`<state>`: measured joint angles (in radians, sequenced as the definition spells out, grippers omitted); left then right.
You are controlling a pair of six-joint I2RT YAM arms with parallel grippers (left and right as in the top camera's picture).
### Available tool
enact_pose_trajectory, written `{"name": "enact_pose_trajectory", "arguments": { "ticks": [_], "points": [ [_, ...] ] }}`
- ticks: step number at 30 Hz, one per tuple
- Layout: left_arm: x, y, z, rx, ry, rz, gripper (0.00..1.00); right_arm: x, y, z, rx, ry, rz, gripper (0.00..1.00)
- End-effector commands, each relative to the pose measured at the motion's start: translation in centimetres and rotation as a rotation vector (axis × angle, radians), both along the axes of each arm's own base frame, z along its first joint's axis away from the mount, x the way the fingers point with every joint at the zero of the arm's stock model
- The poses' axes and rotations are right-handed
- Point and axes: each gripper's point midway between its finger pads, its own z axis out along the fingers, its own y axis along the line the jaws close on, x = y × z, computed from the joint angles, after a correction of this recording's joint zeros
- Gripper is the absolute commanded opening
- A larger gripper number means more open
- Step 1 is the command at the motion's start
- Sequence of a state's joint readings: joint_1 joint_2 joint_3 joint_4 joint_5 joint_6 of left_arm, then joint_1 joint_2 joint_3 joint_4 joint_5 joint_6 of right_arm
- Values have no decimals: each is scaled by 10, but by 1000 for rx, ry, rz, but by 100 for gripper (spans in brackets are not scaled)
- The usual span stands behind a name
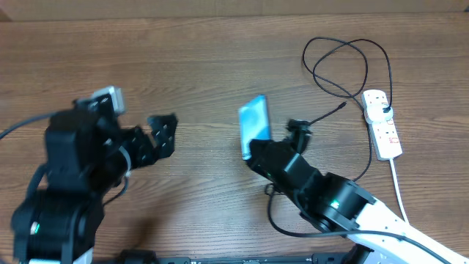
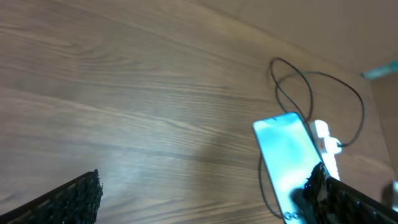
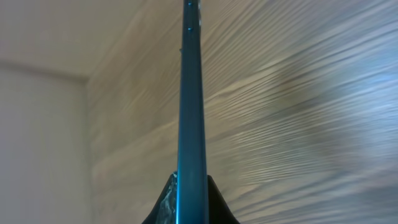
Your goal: Plug charger to phone and switch on socket
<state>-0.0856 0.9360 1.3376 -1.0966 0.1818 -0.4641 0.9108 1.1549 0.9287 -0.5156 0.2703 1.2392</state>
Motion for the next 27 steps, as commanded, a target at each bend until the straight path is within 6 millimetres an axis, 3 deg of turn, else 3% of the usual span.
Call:
{"name": "enact_pose_trajectory", "arguments": {
  "ticks": [1, 5, 10, 15, 21, 27],
  "points": [
    [-17, 20, 12, 25, -48, 76, 99, -12, 34, -16, 5, 17, 210, 4],
    [-37, 32, 15, 11, -58, 140, 100, -17, 69, -17, 53, -23, 393, 4],
    [-51, 34, 13, 18, -51, 149, 100, -34, 92, -10, 146, -3, 551, 4],
    [-61, 33, 2, 16, 9, 147, 100, -43, 102, -6, 179, -17, 649, 4],
    [-69, 33, -7, 17, 58, 147, 99, -46, 105, -18, 179, -7, 676, 4],
    [-75, 32, -13, 15, 93, 144, 100, -61, 121, -18, 310, -54, 794, 4]
  ]
}}
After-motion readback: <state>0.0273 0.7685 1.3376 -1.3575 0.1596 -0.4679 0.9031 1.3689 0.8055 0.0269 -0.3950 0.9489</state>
